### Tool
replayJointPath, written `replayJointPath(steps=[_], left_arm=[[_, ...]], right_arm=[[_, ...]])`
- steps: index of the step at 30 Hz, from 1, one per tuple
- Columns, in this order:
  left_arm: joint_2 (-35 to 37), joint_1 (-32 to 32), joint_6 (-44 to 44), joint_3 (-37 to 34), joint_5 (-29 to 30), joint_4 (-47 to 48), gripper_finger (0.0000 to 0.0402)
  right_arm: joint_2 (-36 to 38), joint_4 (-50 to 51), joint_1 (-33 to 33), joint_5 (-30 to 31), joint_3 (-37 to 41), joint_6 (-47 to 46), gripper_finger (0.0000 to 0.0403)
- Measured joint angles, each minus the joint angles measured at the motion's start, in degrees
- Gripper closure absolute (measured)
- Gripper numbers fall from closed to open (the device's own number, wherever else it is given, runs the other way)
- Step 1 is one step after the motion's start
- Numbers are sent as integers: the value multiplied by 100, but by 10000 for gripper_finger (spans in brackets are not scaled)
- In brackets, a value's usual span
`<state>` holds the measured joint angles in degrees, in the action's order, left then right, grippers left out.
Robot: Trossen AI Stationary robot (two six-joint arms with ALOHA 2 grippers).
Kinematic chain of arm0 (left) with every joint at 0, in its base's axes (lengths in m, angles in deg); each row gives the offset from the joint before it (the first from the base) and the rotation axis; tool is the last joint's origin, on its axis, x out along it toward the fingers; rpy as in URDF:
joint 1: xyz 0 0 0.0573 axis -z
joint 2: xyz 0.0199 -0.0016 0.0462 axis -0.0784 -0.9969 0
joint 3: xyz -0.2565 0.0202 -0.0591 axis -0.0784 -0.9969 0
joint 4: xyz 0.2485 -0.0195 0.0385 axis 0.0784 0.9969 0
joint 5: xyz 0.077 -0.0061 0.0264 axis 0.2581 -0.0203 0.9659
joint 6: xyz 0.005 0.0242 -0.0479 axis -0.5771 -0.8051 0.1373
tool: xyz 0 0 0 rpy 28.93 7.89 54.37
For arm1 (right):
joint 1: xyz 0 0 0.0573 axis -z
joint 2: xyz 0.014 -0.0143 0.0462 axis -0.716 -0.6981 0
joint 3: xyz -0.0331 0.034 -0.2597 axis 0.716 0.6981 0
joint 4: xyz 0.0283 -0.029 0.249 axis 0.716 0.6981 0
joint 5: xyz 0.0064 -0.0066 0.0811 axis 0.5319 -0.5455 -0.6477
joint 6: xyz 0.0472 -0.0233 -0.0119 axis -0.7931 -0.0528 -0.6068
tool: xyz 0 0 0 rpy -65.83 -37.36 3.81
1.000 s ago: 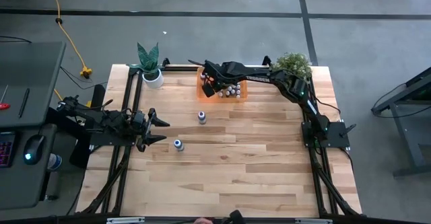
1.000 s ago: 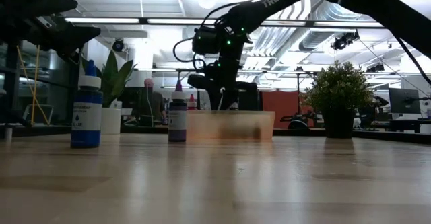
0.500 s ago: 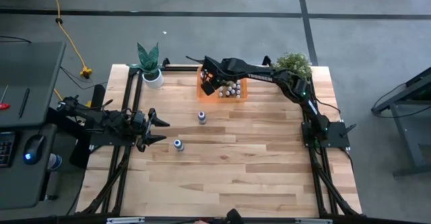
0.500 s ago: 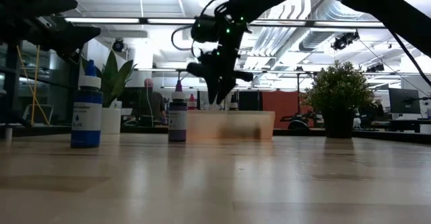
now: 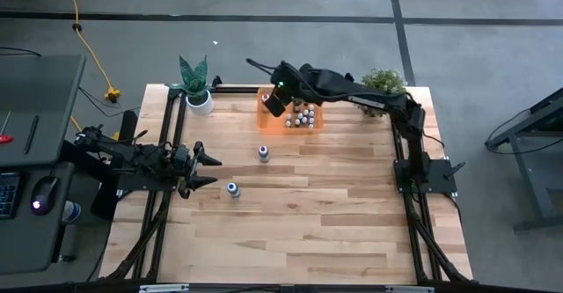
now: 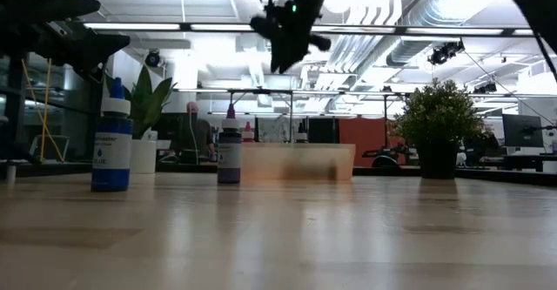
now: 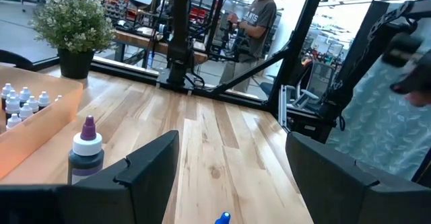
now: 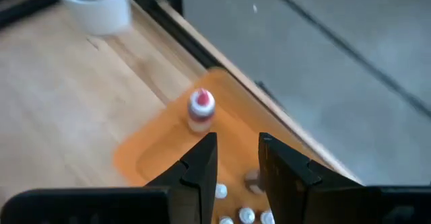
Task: Pick & Place food coloring
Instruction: Put the violet food coloring bottle into the orange bin
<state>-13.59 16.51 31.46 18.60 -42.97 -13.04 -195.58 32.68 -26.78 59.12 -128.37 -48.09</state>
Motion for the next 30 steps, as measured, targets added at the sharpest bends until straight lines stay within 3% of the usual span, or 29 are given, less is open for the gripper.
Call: replayJointPath(steps=[5,12,15,20,26,30], left_arm=[[1,-1,0,0,-2,2,130],[0,1,0,0,0,-1,130],[1,1,0,0,0,-1,130],[1,1,0,0,0,-1,130],[0,-1,0,0,0,-1,130],[-1,-1,0,0,0,-1,130]], right_arm=[[666,-765,-263,-78,573,486,303],[1780,-2423,-628,-789,2503,697,303],[2019,-2482,-815,-1154,2887,971,303],[2034,-1967,-1064,-1490,2610,1471,303],[1613,-734,-1163,-1921,1502,2126,302],[1201,-83,-1163,-2258,733,2441,278]])
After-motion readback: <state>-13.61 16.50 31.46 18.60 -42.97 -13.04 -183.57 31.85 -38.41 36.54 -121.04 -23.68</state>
